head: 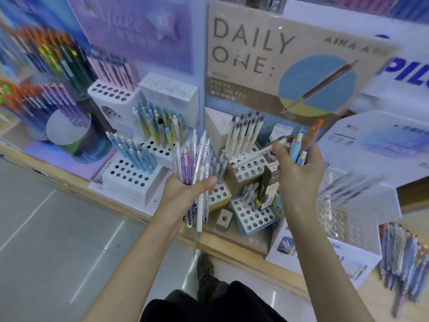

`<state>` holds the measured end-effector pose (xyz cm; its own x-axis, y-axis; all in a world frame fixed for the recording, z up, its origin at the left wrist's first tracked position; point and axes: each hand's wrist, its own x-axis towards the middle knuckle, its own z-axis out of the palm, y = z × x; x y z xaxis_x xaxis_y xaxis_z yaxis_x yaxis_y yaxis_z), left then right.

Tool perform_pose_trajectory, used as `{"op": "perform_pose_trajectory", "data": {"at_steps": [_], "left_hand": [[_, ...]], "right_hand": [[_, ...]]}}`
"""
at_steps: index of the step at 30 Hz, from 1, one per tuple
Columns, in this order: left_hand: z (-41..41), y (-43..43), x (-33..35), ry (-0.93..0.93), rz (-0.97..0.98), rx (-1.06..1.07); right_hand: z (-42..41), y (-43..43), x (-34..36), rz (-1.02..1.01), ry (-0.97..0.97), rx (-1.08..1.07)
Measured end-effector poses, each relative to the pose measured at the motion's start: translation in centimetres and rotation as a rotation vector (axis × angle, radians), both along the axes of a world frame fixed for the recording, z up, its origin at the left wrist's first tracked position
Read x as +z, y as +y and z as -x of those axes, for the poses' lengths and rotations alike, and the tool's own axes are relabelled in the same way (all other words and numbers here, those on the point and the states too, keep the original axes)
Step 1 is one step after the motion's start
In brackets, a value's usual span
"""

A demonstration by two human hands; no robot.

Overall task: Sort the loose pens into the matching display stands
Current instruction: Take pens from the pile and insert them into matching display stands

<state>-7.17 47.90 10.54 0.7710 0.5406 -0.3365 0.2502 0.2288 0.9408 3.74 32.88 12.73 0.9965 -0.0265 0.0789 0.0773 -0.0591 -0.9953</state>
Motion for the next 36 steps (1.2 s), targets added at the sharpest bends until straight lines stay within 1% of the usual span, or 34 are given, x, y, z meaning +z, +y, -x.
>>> {"op": "perform_pose_trajectory", "data": {"at_steps": [3,6,10,14,25,29,32,36], "left_hand": [[-1.8,0.4,0.8,-0.023,-0.007,-0.019],[-3.1,0.7,1.2,-0.018,-0.008,-0.047],[-4.8,1.2,1.5,0.004,0.006,-0.082],[-5.8,1.5,1.6,0.023,0.013,-0.102],[-6.3,2.1,1.7,-0.023,0.032,-0.127],[-6.4,1.9,1.6,-0.032,0.029,-0.132],[-6.3,1.8,1.5,-0.044,0.032,-0.135],[-6.0,1.7,1.6,-0.079,0.045,-0.131]], "right_hand": [[-1.5,0.0,0.7,0.071,-0.101,-0.079],[-2.8,0.2,0.7,0.133,-0.157,-0.108],[-4.0,0.7,0.2,0.22,-0.163,-0.114],[-4.6,0.9,-0.3,0.18,-0.138,-0.115],[-5.6,1.5,0.4,0.232,-0.155,-0.012],[-5.8,1.4,-0.9,0.347,-0.133,0.058],[-6.3,1.7,-0.9,0.42,-0.154,0.081],[-6.8,2.2,-0.6,0.462,-0.131,0.179]]}}
